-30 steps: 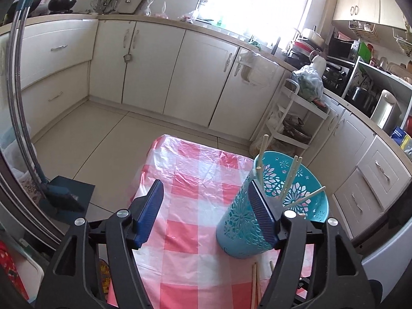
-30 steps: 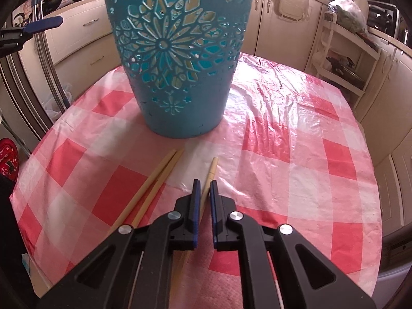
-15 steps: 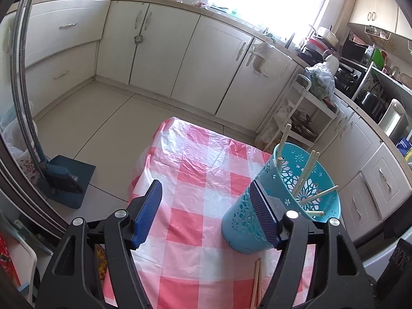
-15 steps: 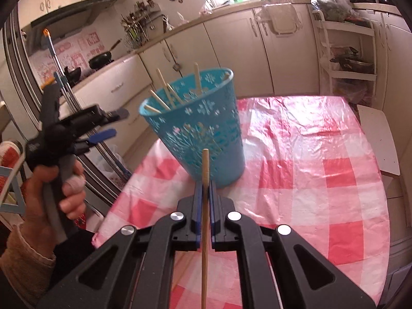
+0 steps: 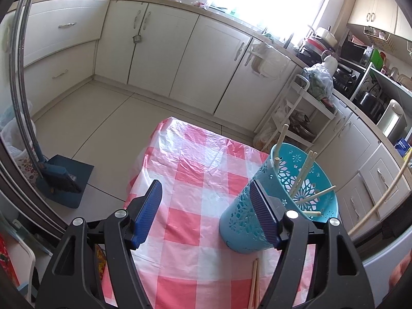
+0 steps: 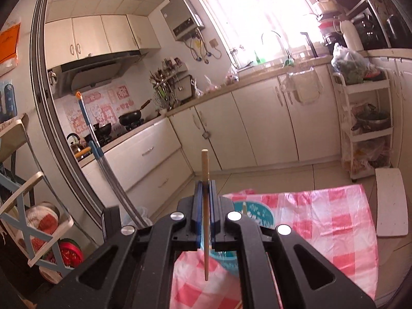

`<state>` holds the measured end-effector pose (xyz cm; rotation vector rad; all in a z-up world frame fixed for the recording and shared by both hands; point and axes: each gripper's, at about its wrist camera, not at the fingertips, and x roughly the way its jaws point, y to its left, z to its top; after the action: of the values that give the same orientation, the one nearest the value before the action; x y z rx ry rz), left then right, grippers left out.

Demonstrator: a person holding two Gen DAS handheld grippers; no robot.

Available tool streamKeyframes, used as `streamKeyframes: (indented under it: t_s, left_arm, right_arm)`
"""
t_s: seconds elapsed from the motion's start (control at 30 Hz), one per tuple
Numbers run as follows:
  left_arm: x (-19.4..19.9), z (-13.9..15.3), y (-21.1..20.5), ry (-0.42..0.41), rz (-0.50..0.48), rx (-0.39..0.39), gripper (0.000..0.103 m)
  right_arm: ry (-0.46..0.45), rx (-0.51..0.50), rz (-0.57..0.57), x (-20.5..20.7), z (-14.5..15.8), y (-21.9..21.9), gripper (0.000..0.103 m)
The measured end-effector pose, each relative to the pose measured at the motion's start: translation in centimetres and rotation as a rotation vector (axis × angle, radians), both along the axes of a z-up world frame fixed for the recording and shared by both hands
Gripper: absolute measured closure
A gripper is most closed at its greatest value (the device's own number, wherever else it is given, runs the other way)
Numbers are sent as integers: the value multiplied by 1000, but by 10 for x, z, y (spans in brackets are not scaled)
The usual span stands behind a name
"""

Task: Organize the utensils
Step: 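Lift a chopstick with the right tool and drop it into the basket, then lower the right tool to the last chopsticks and close on one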

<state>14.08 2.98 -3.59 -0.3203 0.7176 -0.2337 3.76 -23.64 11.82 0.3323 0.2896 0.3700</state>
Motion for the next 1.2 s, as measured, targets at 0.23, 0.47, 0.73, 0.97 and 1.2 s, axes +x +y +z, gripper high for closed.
streamKeyframes:
  t_s: [0.23,0.47,0.73,0.97,1.2]
  left_arm:
    - [0,1,2,2,-3,-10,36]
    - [-3,5,-2,-7,-14,8,31]
    - [-8,10,-9,-38,-9,73,23]
    - [-12,15,-11,-57,0,117,18]
    - [-11,14,-4,-43,15,115,17]
  right_arm:
    - [-23,-91,-123,32,-9,12,97]
    - [113,-197,-148,55,-72,27,97]
    - [179,-257,-135,55,-95,37,86]
    - [89,-257,-188,19,-82,36,69]
    - [223,-275,-176,-27,-132,42,73]
